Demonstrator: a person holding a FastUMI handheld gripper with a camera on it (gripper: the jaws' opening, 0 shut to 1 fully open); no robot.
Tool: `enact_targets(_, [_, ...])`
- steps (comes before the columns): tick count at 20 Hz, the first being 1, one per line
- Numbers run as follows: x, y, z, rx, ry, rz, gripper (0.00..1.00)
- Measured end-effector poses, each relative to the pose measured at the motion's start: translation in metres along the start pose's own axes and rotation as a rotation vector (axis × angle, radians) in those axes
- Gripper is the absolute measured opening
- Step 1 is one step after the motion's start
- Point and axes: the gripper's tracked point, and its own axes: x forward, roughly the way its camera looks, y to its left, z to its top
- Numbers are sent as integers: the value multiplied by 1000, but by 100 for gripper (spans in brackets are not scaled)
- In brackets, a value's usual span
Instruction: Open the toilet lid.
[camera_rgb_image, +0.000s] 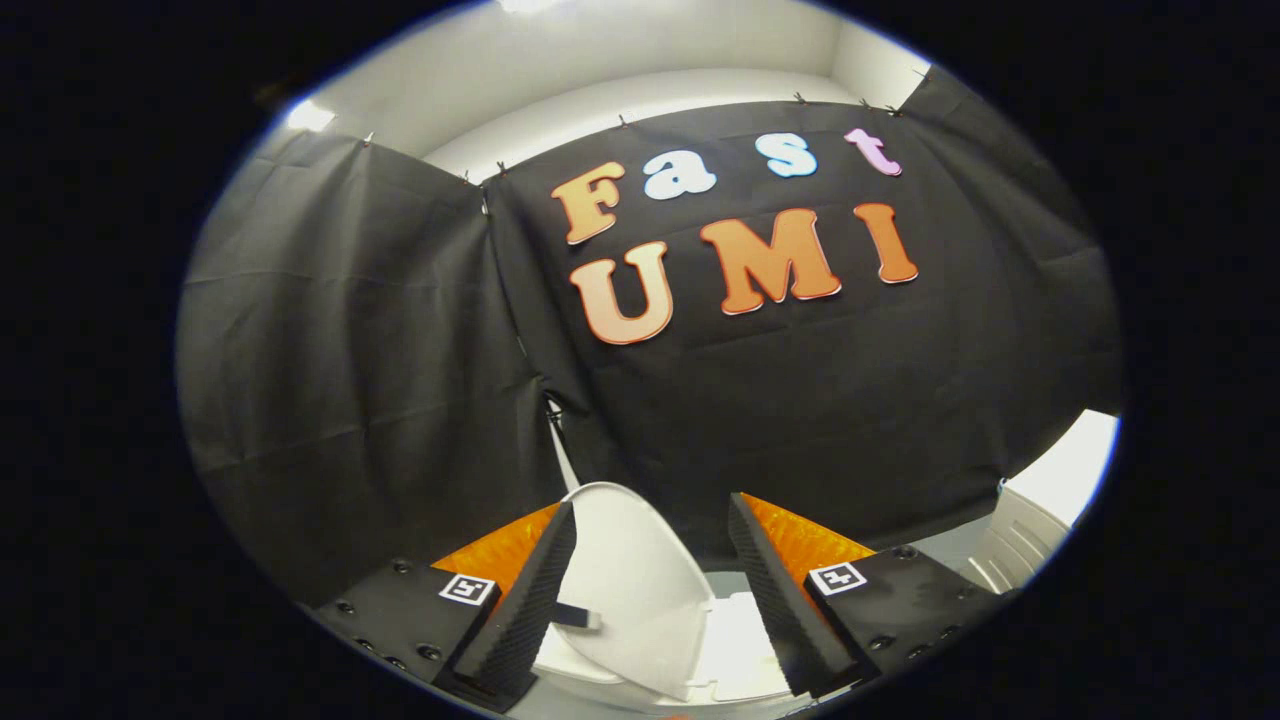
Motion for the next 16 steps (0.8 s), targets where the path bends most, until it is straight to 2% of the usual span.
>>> enact_targets(9, [-34,-159,56,-121,-89,-170,98])
enact_targets(16, [-62,-249,70,-124,-131,-271,98])
